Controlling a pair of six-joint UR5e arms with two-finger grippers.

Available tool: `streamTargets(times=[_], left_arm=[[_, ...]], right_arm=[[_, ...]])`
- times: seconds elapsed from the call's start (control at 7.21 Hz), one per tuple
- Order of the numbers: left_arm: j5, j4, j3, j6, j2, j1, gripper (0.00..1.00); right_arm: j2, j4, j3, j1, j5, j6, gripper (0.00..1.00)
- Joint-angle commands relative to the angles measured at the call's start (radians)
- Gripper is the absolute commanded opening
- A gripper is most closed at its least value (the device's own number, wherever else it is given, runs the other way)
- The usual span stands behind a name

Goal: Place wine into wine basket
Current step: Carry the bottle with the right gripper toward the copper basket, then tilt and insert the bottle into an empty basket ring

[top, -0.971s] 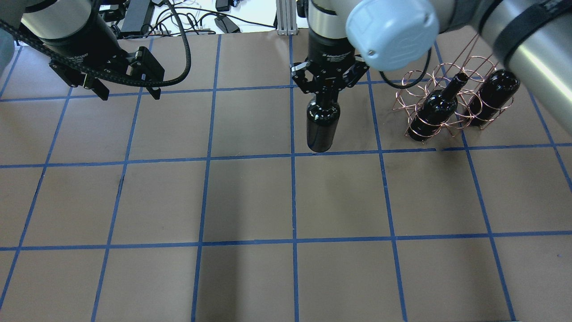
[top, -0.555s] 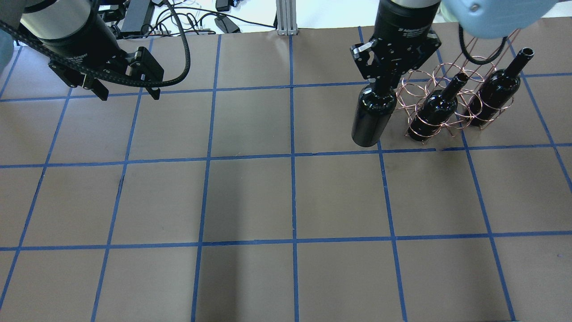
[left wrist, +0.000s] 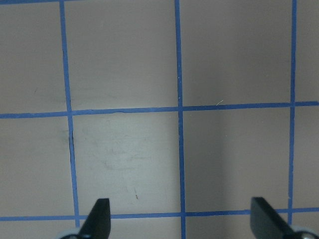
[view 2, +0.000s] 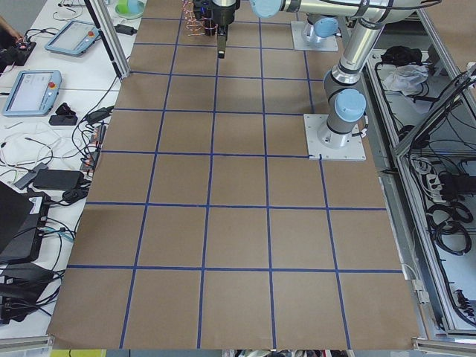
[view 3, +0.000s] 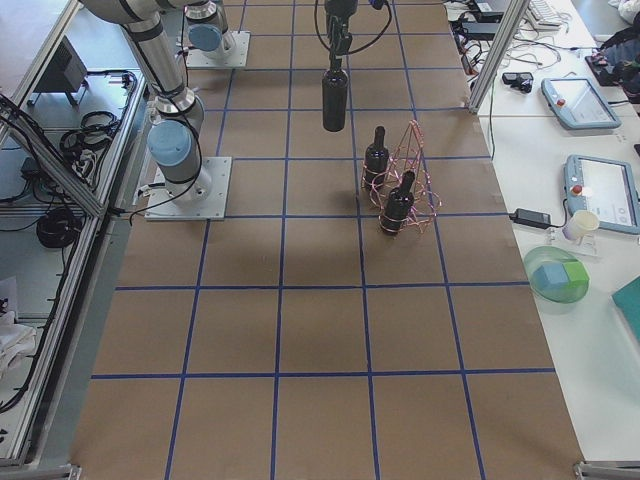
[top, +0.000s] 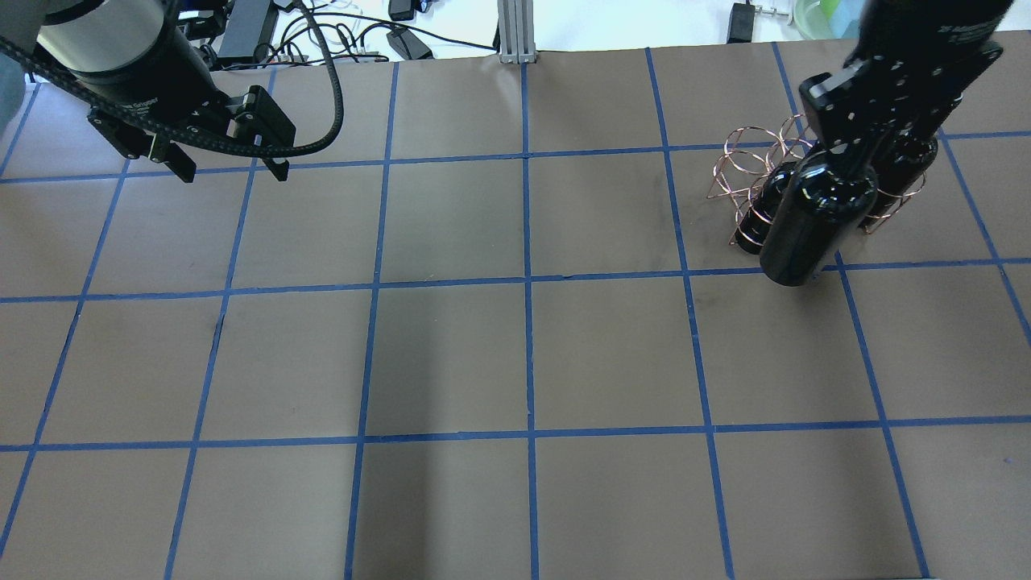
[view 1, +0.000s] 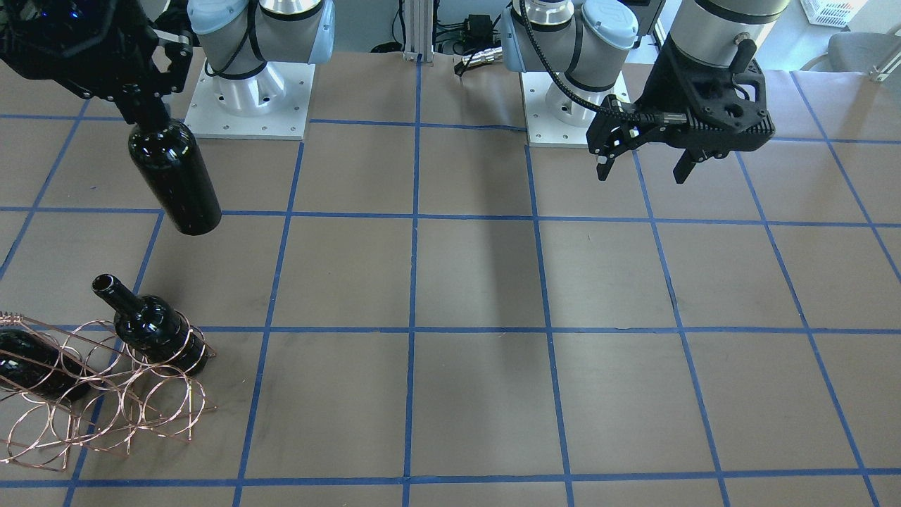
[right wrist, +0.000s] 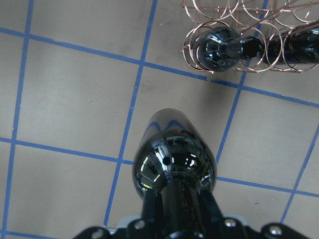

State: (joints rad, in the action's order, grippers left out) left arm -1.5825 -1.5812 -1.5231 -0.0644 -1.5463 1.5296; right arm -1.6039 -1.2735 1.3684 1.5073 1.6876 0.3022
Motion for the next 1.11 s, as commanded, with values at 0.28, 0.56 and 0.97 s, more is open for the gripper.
streamTargets(times=[0.28,0.56,0.97], left_arm=[[0.001,0.0,0.0,0.0,0.0,0.001,1.0],[0.001,0.0,0.0,0.0,0.0,0.001,1.0],[-0.001,0.0,0.0,0.0,0.0,0.0,1.0]], right_arm=[[-0.019,0.008,0.003,-0.217,0.032,0.329,0.0],[0.042,-0.114,0.003,-0.233,0.032,0.417,0.0],[0.105,-0.229,-0.003,-0.231,-0.009,0.491,0.0]])
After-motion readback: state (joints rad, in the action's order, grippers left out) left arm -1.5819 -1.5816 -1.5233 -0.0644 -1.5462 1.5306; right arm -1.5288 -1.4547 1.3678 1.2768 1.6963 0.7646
